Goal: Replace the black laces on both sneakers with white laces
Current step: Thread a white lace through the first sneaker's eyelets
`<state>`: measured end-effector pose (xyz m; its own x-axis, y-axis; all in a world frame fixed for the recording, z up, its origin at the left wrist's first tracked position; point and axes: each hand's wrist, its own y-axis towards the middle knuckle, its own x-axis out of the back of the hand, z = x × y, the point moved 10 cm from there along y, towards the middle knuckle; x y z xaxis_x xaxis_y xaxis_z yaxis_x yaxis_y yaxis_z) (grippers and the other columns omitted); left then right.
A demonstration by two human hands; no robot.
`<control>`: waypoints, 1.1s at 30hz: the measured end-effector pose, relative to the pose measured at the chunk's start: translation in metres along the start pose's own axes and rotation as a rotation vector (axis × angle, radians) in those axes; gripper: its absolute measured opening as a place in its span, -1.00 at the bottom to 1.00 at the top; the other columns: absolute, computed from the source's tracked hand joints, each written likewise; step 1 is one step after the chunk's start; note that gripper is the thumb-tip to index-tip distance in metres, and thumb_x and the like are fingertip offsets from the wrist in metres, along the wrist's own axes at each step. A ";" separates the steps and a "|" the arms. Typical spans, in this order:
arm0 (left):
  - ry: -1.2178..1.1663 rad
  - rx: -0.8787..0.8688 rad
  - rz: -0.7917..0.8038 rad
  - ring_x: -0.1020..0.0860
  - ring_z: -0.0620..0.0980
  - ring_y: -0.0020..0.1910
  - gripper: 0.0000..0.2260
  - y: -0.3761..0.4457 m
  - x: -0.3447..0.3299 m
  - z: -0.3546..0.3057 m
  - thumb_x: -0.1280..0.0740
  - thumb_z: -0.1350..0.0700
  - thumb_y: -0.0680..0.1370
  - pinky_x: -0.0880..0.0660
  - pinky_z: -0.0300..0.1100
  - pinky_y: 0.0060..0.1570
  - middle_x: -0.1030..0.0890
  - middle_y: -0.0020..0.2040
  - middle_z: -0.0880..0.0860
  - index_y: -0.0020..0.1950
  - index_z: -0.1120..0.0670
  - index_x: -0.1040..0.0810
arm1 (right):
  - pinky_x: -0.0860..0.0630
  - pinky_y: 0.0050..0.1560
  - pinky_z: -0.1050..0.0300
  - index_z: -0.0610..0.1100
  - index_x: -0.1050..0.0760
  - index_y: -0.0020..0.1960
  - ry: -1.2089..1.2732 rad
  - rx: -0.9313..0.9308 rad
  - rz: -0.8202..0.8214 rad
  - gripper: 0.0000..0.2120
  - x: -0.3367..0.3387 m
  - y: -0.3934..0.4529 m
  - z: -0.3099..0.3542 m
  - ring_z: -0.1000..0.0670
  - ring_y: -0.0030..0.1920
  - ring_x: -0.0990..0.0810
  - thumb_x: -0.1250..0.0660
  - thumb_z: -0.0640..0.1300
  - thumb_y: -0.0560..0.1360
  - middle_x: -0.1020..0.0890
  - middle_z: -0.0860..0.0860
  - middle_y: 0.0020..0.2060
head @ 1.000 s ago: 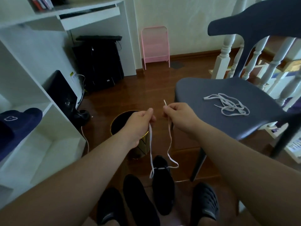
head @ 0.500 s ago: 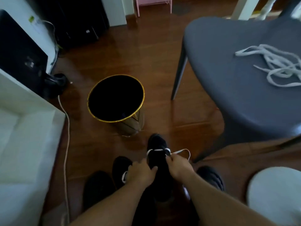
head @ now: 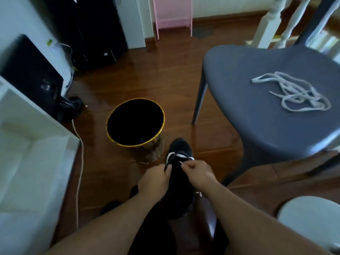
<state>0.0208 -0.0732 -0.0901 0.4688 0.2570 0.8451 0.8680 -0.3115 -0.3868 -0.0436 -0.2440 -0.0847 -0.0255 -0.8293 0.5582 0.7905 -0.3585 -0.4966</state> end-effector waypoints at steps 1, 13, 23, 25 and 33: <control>-0.004 -0.027 -0.066 -0.60 0.13 0.02 -0.58 -0.009 0.026 -0.012 0.01 -0.24 0.73 -0.48 -0.01 -0.11 -0.62 0.00 0.04 0.02 -0.04 -0.53 | -0.53 0.07 0.18 0.08 -0.72 0.18 0.013 0.048 -0.035 -0.76 0.015 -0.006 0.018 -0.01 0.18 -0.65 -0.35 0.10 0.62 -0.72 0.05 0.15; -0.439 -0.403 -0.600 -0.57 -0.24 0.13 -0.78 -0.187 0.322 -0.106 -0.21 -0.09 0.73 -0.57 -0.12 0.13 -0.62 0.13 -0.26 0.28 -0.20 -0.61 | -0.57 -0.17 0.10 0.07 -0.71 -0.03 0.067 0.689 -0.267 -0.82 0.191 -0.222 0.238 0.09 -0.21 -0.64 -0.34 0.04 0.65 -0.68 0.08 -0.24; -1.027 -0.138 -0.340 -0.73 0.02 -0.03 -0.74 -0.178 0.298 -0.113 -0.27 -0.12 0.72 -0.67 0.09 0.10 -0.76 -0.08 -0.06 -0.02 -0.17 -0.74 | -0.45 -0.07 0.32 0.12 -0.73 0.05 0.084 0.771 -0.485 -0.86 0.212 -0.243 0.274 0.22 -0.06 -0.58 -0.37 0.00 0.63 -0.62 0.23 -0.11; -1.097 -0.154 -0.347 -0.73 0.06 -0.07 -0.70 -0.180 0.306 -0.117 -0.28 -0.02 0.73 -0.66 0.00 -0.01 -0.76 -0.10 0.06 -0.07 -0.04 -0.76 | -0.44 -0.07 0.39 0.10 -0.72 0.12 0.033 0.746 -0.468 -0.83 0.213 -0.240 0.281 0.24 -0.08 -0.58 -0.37 -0.04 0.63 -0.67 0.27 -0.05; -1.395 0.092 -0.136 -0.74 0.14 -0.26 -0.77 -0.189 0.274 -0.099 -0.36 0.08 0.67 -0.62 -0.08 -0.34 -0.75 -0.13 0.22 -0.03 0.17 -0.74 | -0.51 -0.16 0.26 0.14 -0.62 0.00 -0.028 0.676 -0.405 -0.88 0.197 -0.232 0.275 0.21 -0.16 -0.61 -0.52 0.05 0.50 -0.68 0.19 -0.24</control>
<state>-0.0309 -0.0345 0.2512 0.1092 0.9813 -0.1587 0.9011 -0.1651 -0.4009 -0.0635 -0.2063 0.3226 -0.3827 -0.6758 0.6299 0.9238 -0.2844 0.2562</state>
